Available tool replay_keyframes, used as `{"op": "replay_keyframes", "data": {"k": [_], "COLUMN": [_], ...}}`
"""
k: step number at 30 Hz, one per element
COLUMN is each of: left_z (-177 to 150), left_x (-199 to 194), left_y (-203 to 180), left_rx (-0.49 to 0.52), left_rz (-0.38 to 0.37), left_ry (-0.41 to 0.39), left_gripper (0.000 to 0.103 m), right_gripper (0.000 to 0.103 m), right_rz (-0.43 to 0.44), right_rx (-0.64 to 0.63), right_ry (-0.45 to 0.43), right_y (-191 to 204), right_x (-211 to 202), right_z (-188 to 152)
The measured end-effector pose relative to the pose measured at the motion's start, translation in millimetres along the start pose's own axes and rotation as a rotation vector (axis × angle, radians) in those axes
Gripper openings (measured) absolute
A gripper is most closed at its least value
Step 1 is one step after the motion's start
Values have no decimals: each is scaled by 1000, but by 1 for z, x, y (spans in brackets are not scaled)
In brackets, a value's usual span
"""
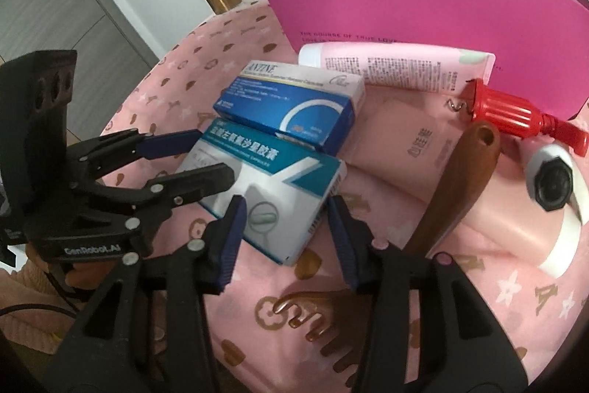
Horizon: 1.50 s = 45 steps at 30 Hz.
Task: Organize rigid objects
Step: 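Grasp the white-and-teal medicine box with the right gripper, then carry the medicine box into the magenta box and open the right gripper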
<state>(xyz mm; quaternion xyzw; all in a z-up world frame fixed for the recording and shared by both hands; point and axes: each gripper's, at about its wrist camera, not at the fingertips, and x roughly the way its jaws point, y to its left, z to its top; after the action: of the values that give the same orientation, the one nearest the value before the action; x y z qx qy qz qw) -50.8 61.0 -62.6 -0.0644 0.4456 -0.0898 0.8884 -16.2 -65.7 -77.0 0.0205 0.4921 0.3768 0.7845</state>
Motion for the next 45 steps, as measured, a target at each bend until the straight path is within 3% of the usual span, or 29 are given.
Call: {"op": "replay_keyframes", "data": {"k": [8,13,22,31,35,40,45], "left_z": [-1,-2,19,76,109,148,175], "left_x": [-1,-5,-32,-56,-55,-46,-18], "left_y": [11,5,-13,-35,-42,-44,-34], "left_rx": [-53,-35,14,85,111,116,81], "left_rz": [-29,-22,-57,-70,-39,-5,32], "left_ry": [24,27,-45,-199,-246,-274,-225], "left_gripper": [61,62,62,62,62,62,62], "right_gripper": [49,49,49,49,49,49,49], "right_rz": [37,20,-1,-25,-42,-63,-56], "right_rx": [-3,-15,-43,-46,-59,-53,-31], "right_ry": [-2,-6,-81,-193,-250,-308,-316], "right_y": [-1,4,5,-5,-8,-20,-37], "right_x": [0,0,-33,-72,-86,-96,-91], "right_z": [-1,-2,8,42,68,107,138]}}
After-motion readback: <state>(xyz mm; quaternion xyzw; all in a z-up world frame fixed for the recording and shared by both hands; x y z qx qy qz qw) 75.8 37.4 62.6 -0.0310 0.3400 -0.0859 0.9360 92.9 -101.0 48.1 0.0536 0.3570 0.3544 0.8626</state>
